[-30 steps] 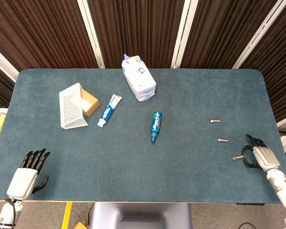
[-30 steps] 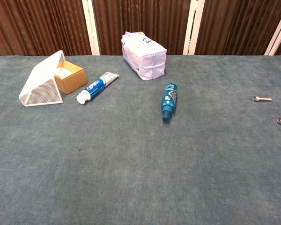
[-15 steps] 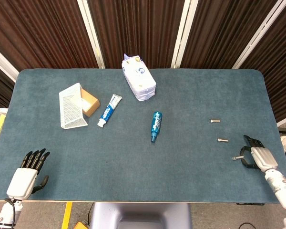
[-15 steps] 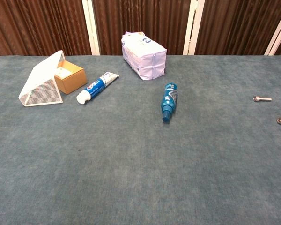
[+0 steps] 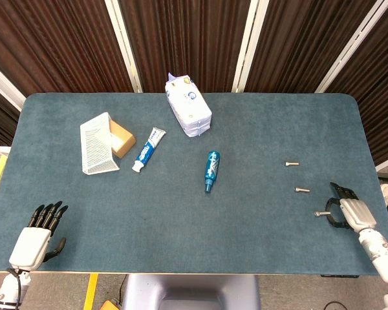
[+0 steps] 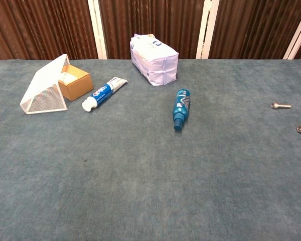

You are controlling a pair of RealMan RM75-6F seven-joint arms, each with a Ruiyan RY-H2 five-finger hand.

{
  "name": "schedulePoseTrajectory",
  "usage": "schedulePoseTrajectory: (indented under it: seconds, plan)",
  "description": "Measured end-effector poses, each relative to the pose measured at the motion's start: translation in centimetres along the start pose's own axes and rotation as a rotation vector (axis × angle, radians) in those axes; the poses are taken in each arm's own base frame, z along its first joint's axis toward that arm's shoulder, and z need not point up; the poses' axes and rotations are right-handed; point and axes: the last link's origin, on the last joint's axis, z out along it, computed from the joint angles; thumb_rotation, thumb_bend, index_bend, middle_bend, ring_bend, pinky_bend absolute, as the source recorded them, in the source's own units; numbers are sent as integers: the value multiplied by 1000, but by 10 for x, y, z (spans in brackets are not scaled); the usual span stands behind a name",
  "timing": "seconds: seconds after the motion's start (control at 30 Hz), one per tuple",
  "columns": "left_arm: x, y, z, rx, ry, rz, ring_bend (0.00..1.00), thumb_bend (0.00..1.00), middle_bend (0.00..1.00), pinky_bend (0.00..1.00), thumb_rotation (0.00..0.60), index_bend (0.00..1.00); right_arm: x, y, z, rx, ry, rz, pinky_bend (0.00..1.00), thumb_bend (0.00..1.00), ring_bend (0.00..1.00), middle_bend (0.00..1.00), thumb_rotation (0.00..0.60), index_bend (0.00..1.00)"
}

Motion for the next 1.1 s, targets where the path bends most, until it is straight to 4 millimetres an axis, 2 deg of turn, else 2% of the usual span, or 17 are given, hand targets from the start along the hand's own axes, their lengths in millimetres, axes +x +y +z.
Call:
schedulePoseTrajectory:
  seconds: [0.47, 0.87, 1.1]
  plan:
    - [3, 1, -2, -13, 8, -14, 0, 419, 0, 13, 600, 0, 20, -14, -5, 127, 86, -115, 0, 500, 0, 39, 600, 643]
    - [6, 2, -4, -21, 13, -27, 0, 421, 0, 13, 600, 0, 22, -23, -6, 170, 95, -197, 0, 500, 0, 39, 600, 621]
    - [6, 2, -5, -22, 13, -31, 0, 422, 0, 14, 600, 0, 20, -24, -7, 173, 87, -214, 0, 500, 0, 39, 600, 571]
